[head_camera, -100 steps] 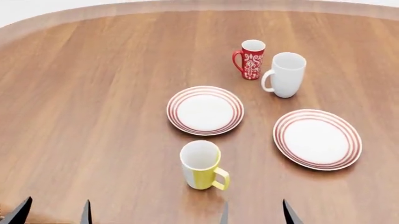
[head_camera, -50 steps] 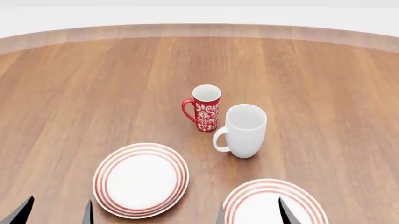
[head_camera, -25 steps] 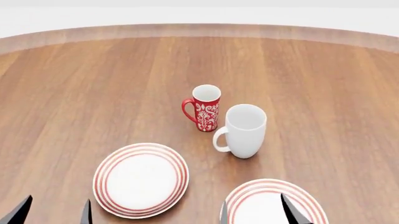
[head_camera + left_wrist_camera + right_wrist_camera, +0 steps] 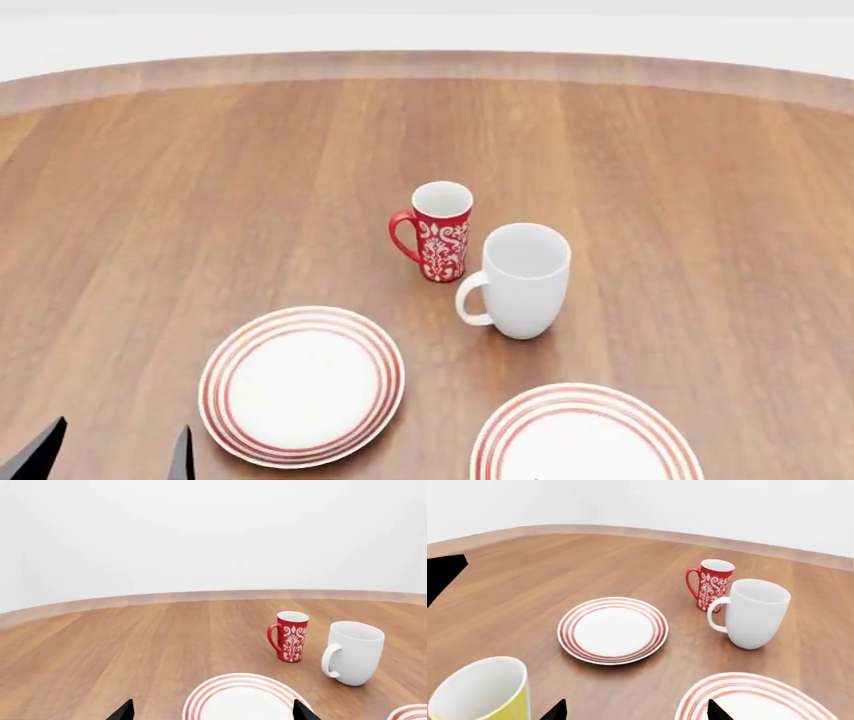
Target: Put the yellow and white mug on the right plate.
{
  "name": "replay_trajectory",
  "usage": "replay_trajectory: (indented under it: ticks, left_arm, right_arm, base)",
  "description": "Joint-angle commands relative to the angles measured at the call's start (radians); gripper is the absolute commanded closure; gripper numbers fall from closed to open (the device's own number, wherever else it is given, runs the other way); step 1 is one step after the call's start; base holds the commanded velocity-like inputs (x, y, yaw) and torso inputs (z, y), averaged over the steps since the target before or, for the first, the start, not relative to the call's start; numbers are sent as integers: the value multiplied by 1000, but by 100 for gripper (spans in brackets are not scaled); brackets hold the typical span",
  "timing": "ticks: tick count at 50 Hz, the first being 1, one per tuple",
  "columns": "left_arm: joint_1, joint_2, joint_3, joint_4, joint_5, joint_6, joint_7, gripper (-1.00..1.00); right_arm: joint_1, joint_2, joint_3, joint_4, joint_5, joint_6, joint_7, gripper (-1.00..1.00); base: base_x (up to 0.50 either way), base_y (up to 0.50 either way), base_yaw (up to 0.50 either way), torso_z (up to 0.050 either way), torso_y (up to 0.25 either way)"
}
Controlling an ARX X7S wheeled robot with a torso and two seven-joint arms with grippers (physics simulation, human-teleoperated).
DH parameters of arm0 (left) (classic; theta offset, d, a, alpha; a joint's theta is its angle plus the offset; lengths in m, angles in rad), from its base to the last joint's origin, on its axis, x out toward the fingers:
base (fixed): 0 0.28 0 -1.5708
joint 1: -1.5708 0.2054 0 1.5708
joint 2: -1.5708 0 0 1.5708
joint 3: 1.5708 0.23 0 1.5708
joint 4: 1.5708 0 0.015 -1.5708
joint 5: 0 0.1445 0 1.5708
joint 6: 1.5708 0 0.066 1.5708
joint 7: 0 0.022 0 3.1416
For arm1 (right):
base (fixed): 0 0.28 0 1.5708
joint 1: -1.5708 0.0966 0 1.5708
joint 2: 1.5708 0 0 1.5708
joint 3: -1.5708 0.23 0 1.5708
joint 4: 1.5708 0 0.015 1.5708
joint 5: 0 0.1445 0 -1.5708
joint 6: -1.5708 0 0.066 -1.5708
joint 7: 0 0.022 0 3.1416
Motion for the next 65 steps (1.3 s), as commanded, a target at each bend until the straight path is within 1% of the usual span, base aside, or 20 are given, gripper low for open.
replay_trajectory:
  ticks: [1,19,33,40,49,53,60,65]
  left_arm:
    - [-3,-7,2,-1,-9,-1,-4,-100]
    - [0,-16,16,3,-10,-1,-11,-100]
    - [-3,-22,23,-3,-15,3,-14,-100]
    - [-3,-25,26,-4,-18,4,-16,-100]
    - [-5,-30,26,0,-25,2,-19,-100]
    - [-6,-31,29,0,-26,3,-20,-100]
    - [-7,-33,33,-4,-29,5,-21,-100]
    - [-6,-34,35,-8,-29,8,-22,-100]
  right_arm:
    - [-38,55,-42,8,8,-5,-85,-100]
    - [-114,110,-127,-42,-84,-76,-129,-100]
    - [-132,123,-168,-80,-110,-96,-148,-100]
    - [-114,108,-182,-71,-115,-92,-149,-100]
    - [-52,55,-186,-19,-103,-46,-129,-100]
    - [-38,38,-203,16,-133,-59,-119,-100]
    - [-20,18,-208,55,-128,-74,-128,-100]
    - [-20,9,-241,59,-157,-74,-126,-100]
  base:
    - [0,0,0,0,0]
    - [0,0,0,0,0]
    - [0,0,0,0,0]
    - [0,0,0,0,0]
    - [0,0,0,0,0]
    - [0,0,0,0,0]
    - [0,0,0,0,0]
    - [0,0,0,0,0]
